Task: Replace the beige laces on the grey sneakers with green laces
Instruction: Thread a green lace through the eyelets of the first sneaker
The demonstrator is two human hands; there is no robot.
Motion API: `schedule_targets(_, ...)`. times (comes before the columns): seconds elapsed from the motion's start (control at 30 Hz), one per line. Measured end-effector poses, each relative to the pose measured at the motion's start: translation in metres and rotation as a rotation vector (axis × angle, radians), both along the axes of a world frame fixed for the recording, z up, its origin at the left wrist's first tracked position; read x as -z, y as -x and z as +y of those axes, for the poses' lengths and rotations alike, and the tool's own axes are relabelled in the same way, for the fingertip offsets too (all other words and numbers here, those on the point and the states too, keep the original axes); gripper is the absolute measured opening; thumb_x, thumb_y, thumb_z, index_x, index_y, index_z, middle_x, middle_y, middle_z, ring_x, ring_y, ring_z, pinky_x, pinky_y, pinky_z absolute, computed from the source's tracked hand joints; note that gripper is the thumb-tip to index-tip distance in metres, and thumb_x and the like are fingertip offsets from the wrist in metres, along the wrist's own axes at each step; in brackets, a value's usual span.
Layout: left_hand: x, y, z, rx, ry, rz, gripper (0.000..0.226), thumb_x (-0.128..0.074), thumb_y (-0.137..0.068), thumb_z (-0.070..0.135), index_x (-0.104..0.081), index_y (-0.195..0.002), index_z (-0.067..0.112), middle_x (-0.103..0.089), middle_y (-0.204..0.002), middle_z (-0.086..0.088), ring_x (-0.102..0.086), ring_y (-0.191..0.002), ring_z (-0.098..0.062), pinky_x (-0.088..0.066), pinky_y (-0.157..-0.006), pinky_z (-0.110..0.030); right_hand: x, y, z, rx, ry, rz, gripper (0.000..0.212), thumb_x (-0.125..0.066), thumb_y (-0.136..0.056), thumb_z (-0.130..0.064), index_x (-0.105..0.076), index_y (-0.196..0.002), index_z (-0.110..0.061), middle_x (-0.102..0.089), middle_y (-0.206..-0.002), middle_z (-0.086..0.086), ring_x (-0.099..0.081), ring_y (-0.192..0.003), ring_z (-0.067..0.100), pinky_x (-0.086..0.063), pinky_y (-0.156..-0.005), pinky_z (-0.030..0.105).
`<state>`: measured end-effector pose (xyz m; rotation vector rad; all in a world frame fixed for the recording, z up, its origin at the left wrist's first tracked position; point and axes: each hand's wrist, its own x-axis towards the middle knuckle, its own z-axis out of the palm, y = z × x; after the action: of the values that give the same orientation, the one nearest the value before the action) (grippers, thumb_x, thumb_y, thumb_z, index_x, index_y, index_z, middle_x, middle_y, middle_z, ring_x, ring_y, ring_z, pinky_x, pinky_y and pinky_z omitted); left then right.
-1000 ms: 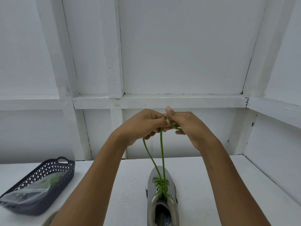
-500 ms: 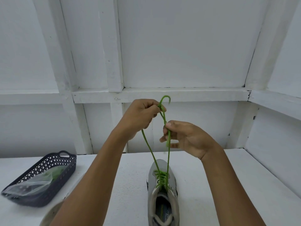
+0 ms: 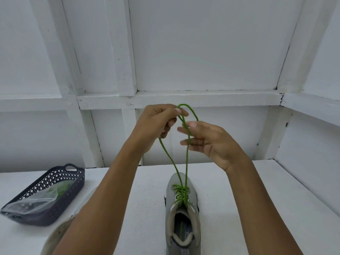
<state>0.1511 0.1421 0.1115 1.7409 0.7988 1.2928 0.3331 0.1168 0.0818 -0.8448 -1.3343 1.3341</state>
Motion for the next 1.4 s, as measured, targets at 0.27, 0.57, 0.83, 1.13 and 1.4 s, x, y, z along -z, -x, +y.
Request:
schedule_targets(0.27, 0.032, 0.002, 0.007, 0.053, 0.17, -0.28, 0.028, -0.049, -0.102, 0.023, -0.075, -0.094, 0.017, -0.065, -0.09, -0.002, -0.06, -0.084, -0.015, -0.048, -0.074, -0.034, 0.022, -0.001, 0.009, 0.201, 0.128, 0.525, 0.016, -0.069, -0.078, -0.008, -0.065, -0.093, -0.002, -0.071, -0.077, 0.01, -0.072, -0.073, 0.021, -0.061, -0.076, 0.038)
schedule_targets(0.57, 0.046, -0.007, 0.006, -0.018, 0.058, -0.091, 0.018, -0.058, -0.099, 0.012, -0.075, -0.098, 0.009, -0.056, -0.076, -0.004, -0.045, -0.068, -0.014, -0.044, -0.058, -0.025, 0.044, 0.011, 0.003, -0.006, 0.162, 0.089, 0.033, -0.049, -0.099, -0.033, -0.071, -0.1, -0.007, -0.073, -0.094, 0.008, -0.065, -0.074, 0.017, -0.048, -0.065, 0.03)
schedule_targets(0.83, 0.043, 0.0, 0.01, 0.013, 0.072, -0.124, 0.015, -0.06, -0.097, 0.012, -0.075, -0.097, 0.01, -0.057, -0.072, 0.001, -0.045, -0.067, -0.014, -0.043, -0.058, -0.026, 0.041, 0.003, 0.004, -0.07, 0.011, 0.038, 0.013, -0.066, -0.087, -0.023, -0.067, -0.093, -0.011, -0.066, -0.08, 0.002, -0.059, -0.074, 0.014, -0.047, -0.072, 0.029)
schedule_targets(1.13, 0.037, 0.002, 0.008, 0.102, 0.119, -0.153, 0.015, -0.064, -0.092, 0.019, -0.075, -0.092, 0.01, -0.034, -0.07, -0.008, -0.03, -0.063, -0.017, -0.032, -0.053, -0.025, 0.038, 0.01, 0.002, -0.012, -0.016, 0.042, 0.014, -0.07, -0.075, -0.018, -0.064, -0.084, -0.009, -0.066, -0.072, 0.003, -0.058, -0.061, 0.013, -0.049, -0.062, 0.024)
schedule_targets(1.4, 0.037, 0.017, 0.009, 0.156, 0.119, 0.013, 0.013, -0.072, -0.084, 0.021, -0.074, -0.085, 0.008, -0.05, -0.069, -0.001, -0.036, -0.059, -0.012, -0.035, -0.052, -0.024, 0.036, 0.007, 0.003, 0.058, -0.033, 0.106, 0.016, -0.067, -0.075, -0.026, -0.078, -0.076, -0.015, -0.067, -0.07, 0.003, -0.056, -0.06, 0.01, -0.049, -0.06, 0.02)
